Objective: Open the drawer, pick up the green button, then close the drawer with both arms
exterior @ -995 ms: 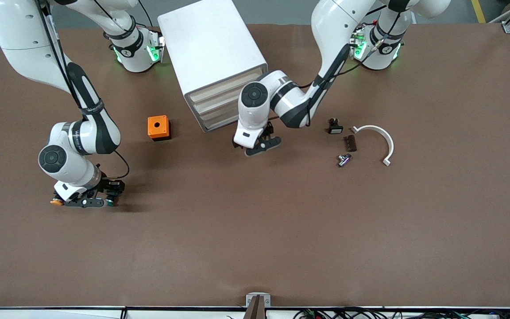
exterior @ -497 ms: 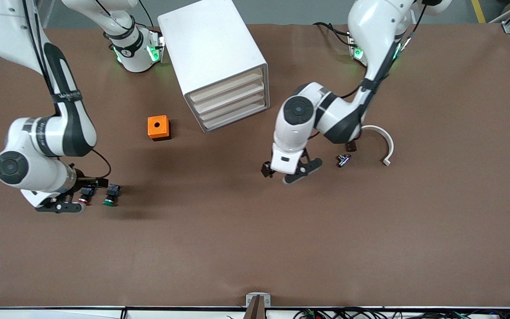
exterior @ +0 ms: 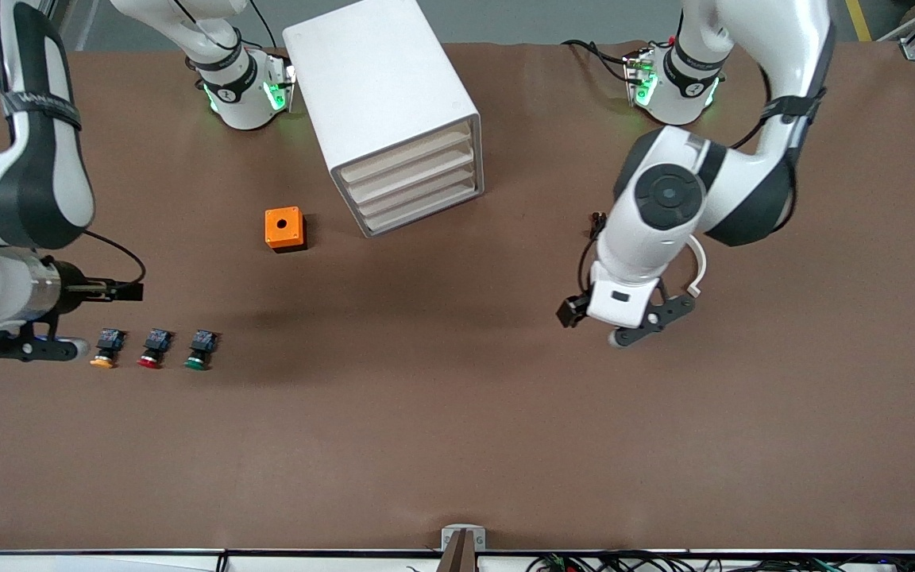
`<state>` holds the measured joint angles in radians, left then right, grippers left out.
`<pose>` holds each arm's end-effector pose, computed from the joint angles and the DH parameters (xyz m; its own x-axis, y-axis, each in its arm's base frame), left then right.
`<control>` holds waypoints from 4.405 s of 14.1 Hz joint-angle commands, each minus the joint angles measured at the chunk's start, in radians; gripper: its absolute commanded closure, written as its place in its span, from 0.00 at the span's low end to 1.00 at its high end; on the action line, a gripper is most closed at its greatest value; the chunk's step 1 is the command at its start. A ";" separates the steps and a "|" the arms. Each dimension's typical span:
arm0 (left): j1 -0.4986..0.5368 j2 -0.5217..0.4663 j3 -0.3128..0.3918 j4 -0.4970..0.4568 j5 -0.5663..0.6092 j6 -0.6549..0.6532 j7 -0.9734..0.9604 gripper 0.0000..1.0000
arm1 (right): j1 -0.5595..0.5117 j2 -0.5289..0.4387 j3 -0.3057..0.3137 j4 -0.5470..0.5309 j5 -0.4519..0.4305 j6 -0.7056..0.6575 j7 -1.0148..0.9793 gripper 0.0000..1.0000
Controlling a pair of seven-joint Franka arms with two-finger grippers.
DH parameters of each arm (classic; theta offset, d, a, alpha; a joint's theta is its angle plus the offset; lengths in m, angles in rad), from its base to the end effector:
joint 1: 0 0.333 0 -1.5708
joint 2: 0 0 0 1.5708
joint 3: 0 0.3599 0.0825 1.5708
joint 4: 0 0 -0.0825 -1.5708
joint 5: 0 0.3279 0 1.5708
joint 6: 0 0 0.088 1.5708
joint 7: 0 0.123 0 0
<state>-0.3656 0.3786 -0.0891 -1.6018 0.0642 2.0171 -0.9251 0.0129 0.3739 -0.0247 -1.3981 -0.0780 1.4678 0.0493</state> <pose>0.5767 -0.2675 0.4631 0.8991 0.4355 0.0437 0.4353 -0.9002 0.0148 0.5931 -0.0146 0.5100 0.9531 -0.0694 -0.2945 -0.0415 -0.9941 0.1000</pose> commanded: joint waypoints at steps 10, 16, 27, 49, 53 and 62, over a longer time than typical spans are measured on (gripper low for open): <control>0.258 -0.265 0.038 -0.039 -0.043 -0.363 0.658 0.00 | -0.111 -0.171 -0.001 0.103 0.003 -0.165 -0.226 0.00; 0.258 -0.542 0.216 -0.266 -0.080 -0.379 0.908 0.00 | -0.111 -0.185 0.000 0.108 0.004 -0.167 -0.229 0.00; 0.312 -0.715 0.211 -0.448 -0.078 -0.232 1.010 0.00 | -0.107 -0.188 0.006 0.123 0.008 -0.182 -0.227 0.00; 0.320 -0.354 0.088 0.029 -0.081 -0.298 0.849 0.00 | -0.111 -0.542 -0.001 -0.223 0.075 -0.135 -0.232 0.00; 0.321 -0.369 0.088 0.039 -0.080 -0.298 0.832 0.00 | -0.084 -0.587 -0.041 -0.275 0.084 -0.107 -0.221 0.00; 0.327 -0.380 0.091 0.042 -0.104 -0.339 0.844 0.00 | -0.083 -0.616 -0.040 -0.274 0.099 -0.043 -0.223 0.00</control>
<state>-0.0431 0.0010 0.0041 -1.5717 -0.0401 1.7119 -0.0819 -0.0828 -0.2076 -0.0621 -1.6492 0.0117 1.4004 -0.1783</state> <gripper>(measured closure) 0.000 0.000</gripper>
